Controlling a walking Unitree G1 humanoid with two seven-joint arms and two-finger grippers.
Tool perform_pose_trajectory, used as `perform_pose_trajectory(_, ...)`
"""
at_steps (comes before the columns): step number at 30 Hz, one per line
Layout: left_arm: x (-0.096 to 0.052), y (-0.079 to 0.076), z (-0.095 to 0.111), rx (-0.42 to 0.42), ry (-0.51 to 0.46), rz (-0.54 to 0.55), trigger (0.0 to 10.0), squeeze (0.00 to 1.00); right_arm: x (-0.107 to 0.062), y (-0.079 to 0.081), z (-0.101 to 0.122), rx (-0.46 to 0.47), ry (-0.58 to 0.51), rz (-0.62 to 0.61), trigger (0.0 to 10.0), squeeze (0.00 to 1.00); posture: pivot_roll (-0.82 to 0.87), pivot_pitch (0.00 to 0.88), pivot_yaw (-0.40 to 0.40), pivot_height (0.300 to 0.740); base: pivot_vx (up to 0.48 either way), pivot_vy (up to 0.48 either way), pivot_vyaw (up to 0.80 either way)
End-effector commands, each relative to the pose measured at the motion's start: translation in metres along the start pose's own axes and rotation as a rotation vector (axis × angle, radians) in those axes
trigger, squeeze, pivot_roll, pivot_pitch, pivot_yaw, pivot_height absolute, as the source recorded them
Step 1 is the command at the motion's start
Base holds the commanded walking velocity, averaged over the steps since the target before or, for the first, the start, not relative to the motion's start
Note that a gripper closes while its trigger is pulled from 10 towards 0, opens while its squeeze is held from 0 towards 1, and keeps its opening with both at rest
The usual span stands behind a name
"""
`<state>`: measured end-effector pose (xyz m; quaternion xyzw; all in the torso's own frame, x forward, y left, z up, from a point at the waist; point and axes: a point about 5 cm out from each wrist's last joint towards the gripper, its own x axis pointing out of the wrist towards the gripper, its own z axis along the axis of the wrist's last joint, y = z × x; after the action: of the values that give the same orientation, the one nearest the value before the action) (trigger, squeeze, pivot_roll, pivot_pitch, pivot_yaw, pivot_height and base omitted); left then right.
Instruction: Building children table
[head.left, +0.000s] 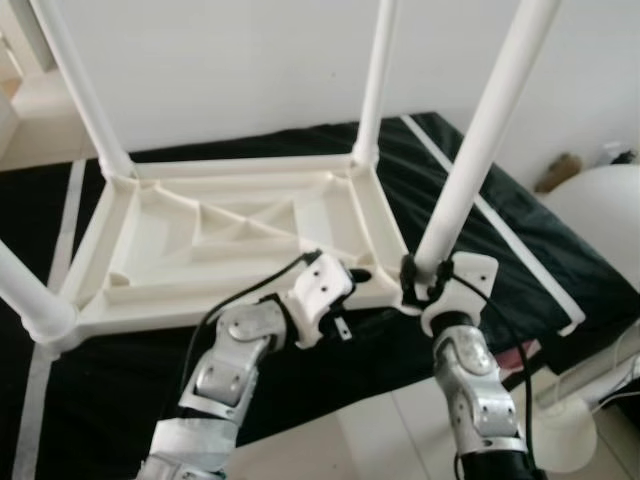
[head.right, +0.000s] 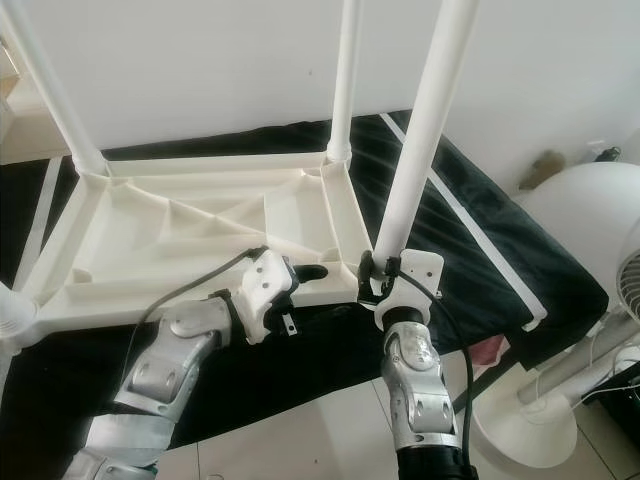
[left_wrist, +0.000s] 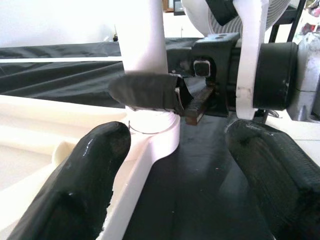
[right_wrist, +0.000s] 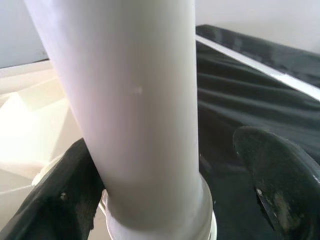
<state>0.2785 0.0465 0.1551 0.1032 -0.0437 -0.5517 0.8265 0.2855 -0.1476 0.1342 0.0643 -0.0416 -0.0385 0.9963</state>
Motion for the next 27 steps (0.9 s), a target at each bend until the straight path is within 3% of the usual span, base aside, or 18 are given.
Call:
perform_pose_trajectory(1,0.0,0.003,0.002,-0.013,-0.035,0.11,10.0,0.0,-0.003,-0.001,-0.003,0.012,-0.008,0.003,10.0,0.0,-0.07,0.041,-0.011,0.74,0.0,0.0,0.0)
perform_pose_trajectory(5,0.003,0.003,0.001,-0.074,-0.08,0.152,10.0,0.0,-0.006,0.001,-0.005,0.014,-0.018,0.011,10.0,0.0,-0.07,0.043,-0.009,0.74,0.0,0.0,0.0)
perform_pose_trajectory(11,0.004,0.007,0.004,-0.103,-0.137,0.229,10.0,0.0,-0.01,0.003,-0.008,0.045,-0.007,0.003,10.0,0.0,-0.07,0.048,0.0,0.74,0.0,0.0,0.0)
perform_pose_trajectory(18,-0.003,0.006,-0.001,-0.171,-0.127,0.197,10.0,0.0,-0.017,-0.001,-0.01,0.048,-0.008,0.005,10.0,0.0,-0.08,0.044,0.002,0.74,0.0,0.0,0.0)
perform_pose_trajectory(27,-0.003,0.005,-0.003,-0.169,-0.12,0.171,10.0,0.0,-0.021,-0.004,-0.013,0.037,-0.009,0.012,10.0,0.0,-0.09,0.033,0.006,0.74,0.0,0.0,0.0)
